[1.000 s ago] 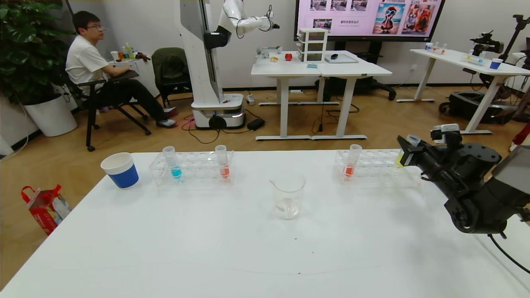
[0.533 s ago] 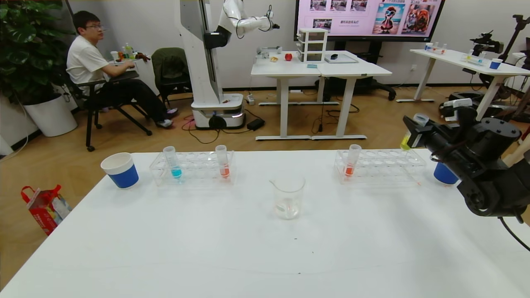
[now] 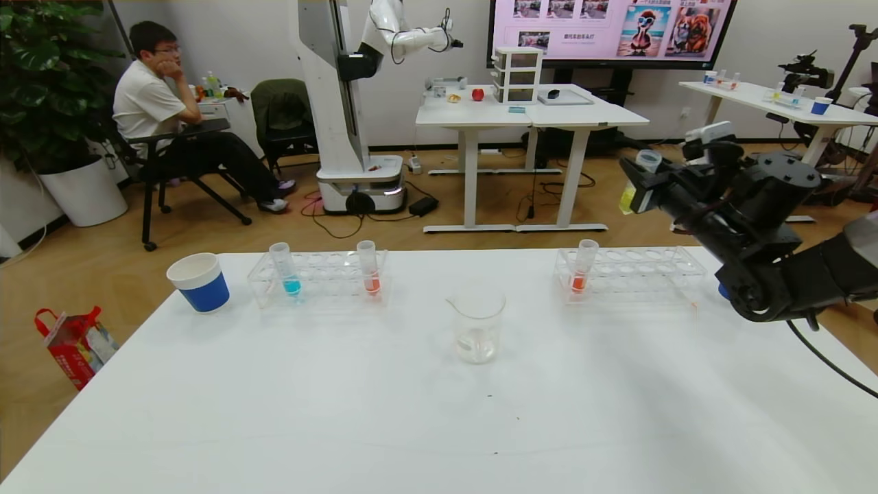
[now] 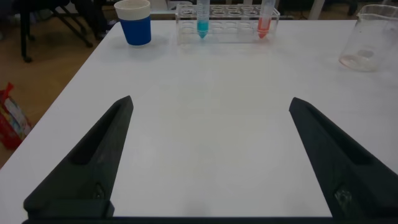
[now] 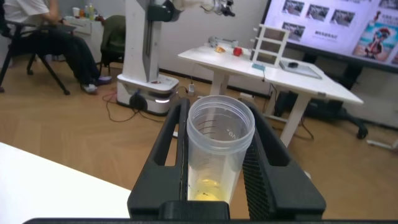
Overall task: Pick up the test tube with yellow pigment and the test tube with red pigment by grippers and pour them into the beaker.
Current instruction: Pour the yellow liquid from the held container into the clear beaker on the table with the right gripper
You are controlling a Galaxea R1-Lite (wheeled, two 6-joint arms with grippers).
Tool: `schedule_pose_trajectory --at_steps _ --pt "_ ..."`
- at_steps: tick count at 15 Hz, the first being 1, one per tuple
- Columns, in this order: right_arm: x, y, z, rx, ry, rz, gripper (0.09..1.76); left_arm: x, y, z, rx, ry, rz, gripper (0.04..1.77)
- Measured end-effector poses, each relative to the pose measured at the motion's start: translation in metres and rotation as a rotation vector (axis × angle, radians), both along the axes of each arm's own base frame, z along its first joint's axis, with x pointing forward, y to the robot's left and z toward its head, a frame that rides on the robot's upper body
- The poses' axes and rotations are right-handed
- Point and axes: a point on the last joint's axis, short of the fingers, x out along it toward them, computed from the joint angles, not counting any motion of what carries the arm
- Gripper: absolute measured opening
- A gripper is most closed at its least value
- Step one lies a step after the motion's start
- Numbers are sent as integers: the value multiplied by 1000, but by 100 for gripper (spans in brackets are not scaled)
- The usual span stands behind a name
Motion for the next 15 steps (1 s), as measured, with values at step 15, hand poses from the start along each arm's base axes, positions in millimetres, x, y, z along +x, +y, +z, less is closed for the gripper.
schedule_pose_trajectory --at_steps 15 --pt "16 141 -28 -612 -343 453 51 0 0 0 0 0 0 175"
